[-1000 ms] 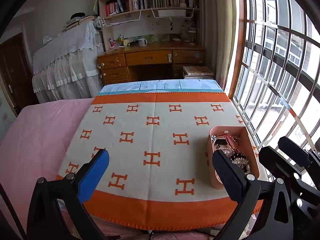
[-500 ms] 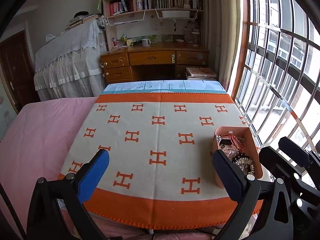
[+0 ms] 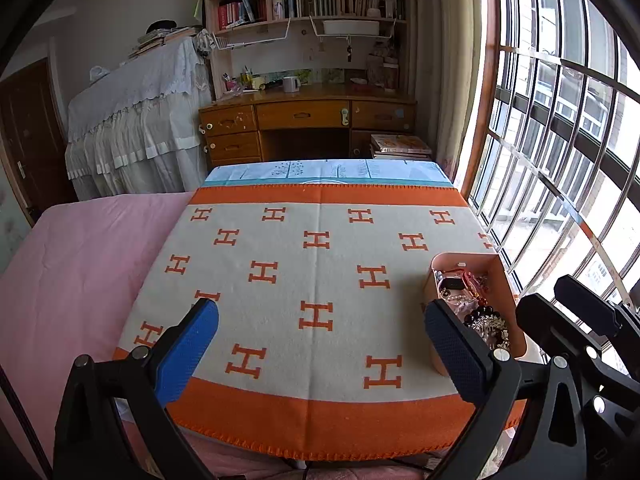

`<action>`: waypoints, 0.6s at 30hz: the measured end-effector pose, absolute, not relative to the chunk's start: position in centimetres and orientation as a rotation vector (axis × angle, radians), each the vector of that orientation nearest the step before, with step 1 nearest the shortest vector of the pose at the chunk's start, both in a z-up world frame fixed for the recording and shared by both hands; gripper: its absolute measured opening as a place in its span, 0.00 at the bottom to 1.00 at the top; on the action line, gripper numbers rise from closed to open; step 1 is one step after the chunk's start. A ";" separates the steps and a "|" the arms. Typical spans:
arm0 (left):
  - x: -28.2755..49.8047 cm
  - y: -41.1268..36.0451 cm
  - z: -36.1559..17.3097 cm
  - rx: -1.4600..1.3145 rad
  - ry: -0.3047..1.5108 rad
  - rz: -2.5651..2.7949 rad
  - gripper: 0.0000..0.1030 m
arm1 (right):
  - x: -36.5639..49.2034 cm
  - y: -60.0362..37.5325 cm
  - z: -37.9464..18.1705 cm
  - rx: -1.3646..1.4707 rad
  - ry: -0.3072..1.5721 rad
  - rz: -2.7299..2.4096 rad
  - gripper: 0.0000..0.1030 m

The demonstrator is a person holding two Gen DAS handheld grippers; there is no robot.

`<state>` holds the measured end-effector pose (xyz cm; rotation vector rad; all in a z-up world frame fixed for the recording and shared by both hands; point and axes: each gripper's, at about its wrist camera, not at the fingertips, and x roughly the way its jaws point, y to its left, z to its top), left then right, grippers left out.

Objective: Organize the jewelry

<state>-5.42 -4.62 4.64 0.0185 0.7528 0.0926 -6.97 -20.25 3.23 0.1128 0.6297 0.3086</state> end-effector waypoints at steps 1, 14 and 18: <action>-5.4 -4.6 4.6 0.018 0.754 0.091 0.99 | -7.0 -20.2 3.2 0.112 0.630 0.309 0.54; -5.5 -4.6 4.5 0.017 0.759 0.090 0.99 | -7.0 -19.6 2.8 0.114 0.637 0.309 0.54; -5.5 -4.6 4.5 0.017 0.758 0.090 0.99 | -6.9 -19.6 2.3 0.119 0.642 0.313 0.54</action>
